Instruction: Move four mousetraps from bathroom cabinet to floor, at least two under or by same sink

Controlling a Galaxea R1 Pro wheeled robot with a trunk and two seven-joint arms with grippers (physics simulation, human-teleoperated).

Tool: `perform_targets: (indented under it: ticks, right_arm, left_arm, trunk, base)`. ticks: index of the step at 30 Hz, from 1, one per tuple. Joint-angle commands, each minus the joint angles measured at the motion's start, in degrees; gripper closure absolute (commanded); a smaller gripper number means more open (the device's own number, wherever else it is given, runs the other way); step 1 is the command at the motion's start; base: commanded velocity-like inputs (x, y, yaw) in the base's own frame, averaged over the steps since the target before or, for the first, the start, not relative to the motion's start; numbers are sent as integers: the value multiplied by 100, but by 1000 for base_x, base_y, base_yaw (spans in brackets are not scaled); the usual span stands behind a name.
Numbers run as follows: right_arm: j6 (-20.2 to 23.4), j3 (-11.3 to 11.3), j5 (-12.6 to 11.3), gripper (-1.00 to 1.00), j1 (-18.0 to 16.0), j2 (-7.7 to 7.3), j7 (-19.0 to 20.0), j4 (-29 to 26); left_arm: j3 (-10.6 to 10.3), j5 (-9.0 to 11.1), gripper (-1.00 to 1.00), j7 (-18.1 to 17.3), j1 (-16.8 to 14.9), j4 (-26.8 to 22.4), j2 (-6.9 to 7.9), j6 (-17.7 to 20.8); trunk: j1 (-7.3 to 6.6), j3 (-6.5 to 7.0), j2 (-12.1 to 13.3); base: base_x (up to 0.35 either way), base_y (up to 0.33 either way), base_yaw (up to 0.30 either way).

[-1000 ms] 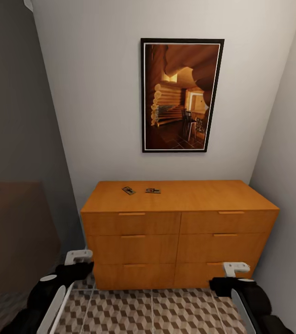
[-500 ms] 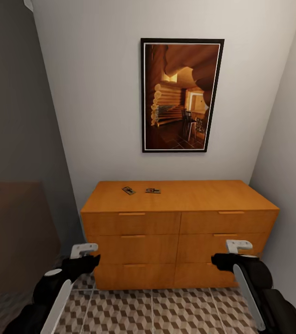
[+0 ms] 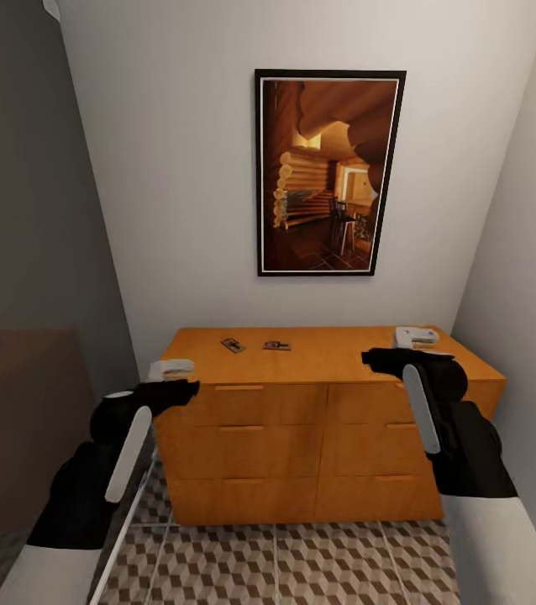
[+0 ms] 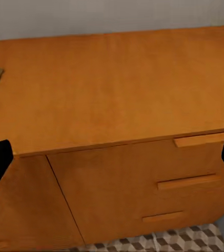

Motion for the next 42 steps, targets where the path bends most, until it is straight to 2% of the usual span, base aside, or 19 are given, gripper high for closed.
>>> perform_targets:
  ticks: [1,3,4,6,11,12,13,18,24,32,33,42]
  right_arm:
    - [19,4,-60,-100,-142,34,-61,88]
    - [19,5,-62,-100,-390,113,-82,303]
    - [19,6,-64,-100,-630,204,-108,556]
    - [19,6,-58,-100,-854,305,-142,825]
    - [19,11,-48,-100,-1256,549,-297,1376]
    - [19,18,-49,-100,-1383,665,-412,1547]
    - [19,23,-50,-100,-1410,696,-443,1583]
    - [19,44,-62,-100,-1495,809,-547,1703]
    - [19,108,-58,-100,-1514,836,-568,1717]
    - [19,446,-96,-100,-1517,834,-558,1729]
    - [19,588,-119,-100,-1517,833,-540,1733]
    - [19,706,-155,-100,-1517,811,-427,1743]
  left_arm:
    - [-1,34,-100,57,-176,55,-39,103]
    - [1,-20,-100,60,-518,207,-106,243]
    - [2,-85,-100,64,-878,415,-169,379]
    - [3,-154,-100,69,-1234,670,-234,498]
    - [4,-300,-100,71,-2021,1344,-388,646]
    - [4,-340,-100,71,-2315,1586,-462,685]
    - [4,-343,-100,69,-2379,1634,-481,698]
    - [13,-366,-100,63,-2580,1787,-566,745]
    - [23,-373,-100,62,-2627,1877,-604,742]
    - [35,-352,-100,62,-2633,1924,-610,738]
    - [38,-341,-100,62,-2634,1933,-610,736]
    - [40,-320,-100,55,-2634,1971,-614,739]
  trunk:
    - [0,-8,-5]
    - [0,-8,-5]
    - [0,-8,-5]
    - [0,-8,-5]
    - [0,-8,-5]
    - [0,-8,-5]
    - [0,-8,-5]
    - [0,-8,-5]
    - [0,-8,-5]
    - [0,-8,-5]
    - [0,-8,-5]
    - [0,-8,-5]
  base:
    - [0,0,0]
    - [0,0,0]
    - [0,0,0]
    - [0,0,0]
    - [0,0,0]
    - [0,0,0]
    - [0,0,0]
    - [9,0,0]
    - [224,0,0]
    - [308,0,0]
    - [321,0,0]
    - [267,0,0]
